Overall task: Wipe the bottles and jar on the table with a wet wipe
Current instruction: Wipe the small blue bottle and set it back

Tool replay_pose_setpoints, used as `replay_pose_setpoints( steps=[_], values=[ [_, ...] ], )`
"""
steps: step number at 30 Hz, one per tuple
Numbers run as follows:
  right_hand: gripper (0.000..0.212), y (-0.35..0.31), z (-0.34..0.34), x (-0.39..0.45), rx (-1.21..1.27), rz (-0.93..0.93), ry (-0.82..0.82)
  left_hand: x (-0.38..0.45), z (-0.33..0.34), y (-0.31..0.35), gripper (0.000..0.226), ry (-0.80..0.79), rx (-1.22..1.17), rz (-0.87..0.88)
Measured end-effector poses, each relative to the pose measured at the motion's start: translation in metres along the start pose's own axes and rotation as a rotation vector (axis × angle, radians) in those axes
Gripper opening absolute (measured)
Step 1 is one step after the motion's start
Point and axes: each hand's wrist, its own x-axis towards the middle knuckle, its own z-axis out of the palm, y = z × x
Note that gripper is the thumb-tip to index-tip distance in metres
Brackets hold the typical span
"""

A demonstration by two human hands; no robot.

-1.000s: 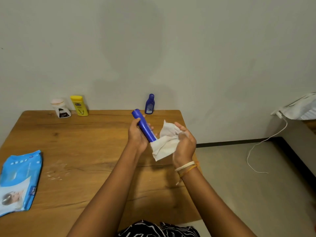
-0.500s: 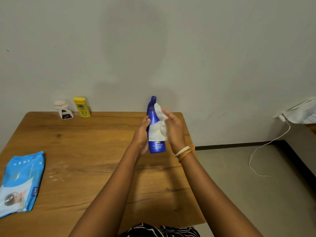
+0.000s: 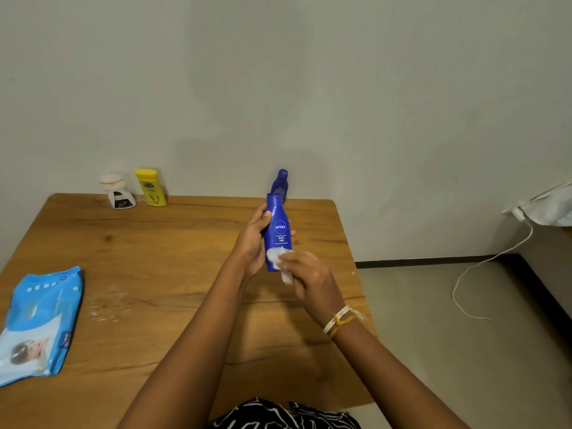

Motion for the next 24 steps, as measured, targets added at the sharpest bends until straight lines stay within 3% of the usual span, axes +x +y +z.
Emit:
replay_pose_setpoints(
  steps=[3, 5, 9, 14, 16, 18, 20, 24],
  values=[
    [0.021, 0.001, -0.003, 0.033, 0.117, 0.245, 0.254, 0.002, -0.002, -0.004, 0.035, -0.028, -0.051, -0.032],
    [0.022, 0.002, -0.003, 0.059, 0.172, 0.32, 0.338, 0.002, -0.002, -0.008, 0.036, -0.053, -0.073, -0.044],
    [0.03, -0.002, 0.013, 0.063, 0.095, 0.209, 0.175, 0.006, -0.005, -0.008, 0.035, -0.049, -0.141, -0.074],
    [0.037, 0.009, 0.032, 0.005, -0.135, -0.112, -0.021, 0.016, -0.016, -0.004, 0.029, -0.032, -0.1, -0.096],
    [0.033, 0.018, 0.033, -0.011, -0.141, -0.133, -0.069, 0.02, -0.018, -0.009, 0.03, -0.031, -0.059, -0.09],
    [0.023, 0.029, 0.03, -0.015, -0.062, -0.018, -0.072, 0.026, -0.018, -0.012, 0.034, -0.018, -0.039, -0.072],
    [0.012, 0.039, 0.025, -0.006, 0.103, 0.249, -0.021, 0.036, -0.018, -0.014, 0.03, 0.003, -0.003, -0.058],
    [0.015, 0.074, 0.018, 0.04, 0.382, 0.76, 0.132, 0.067, -0.009, -0.019, 0.011, 0.033, 0.103, -0.087]
  ],
)
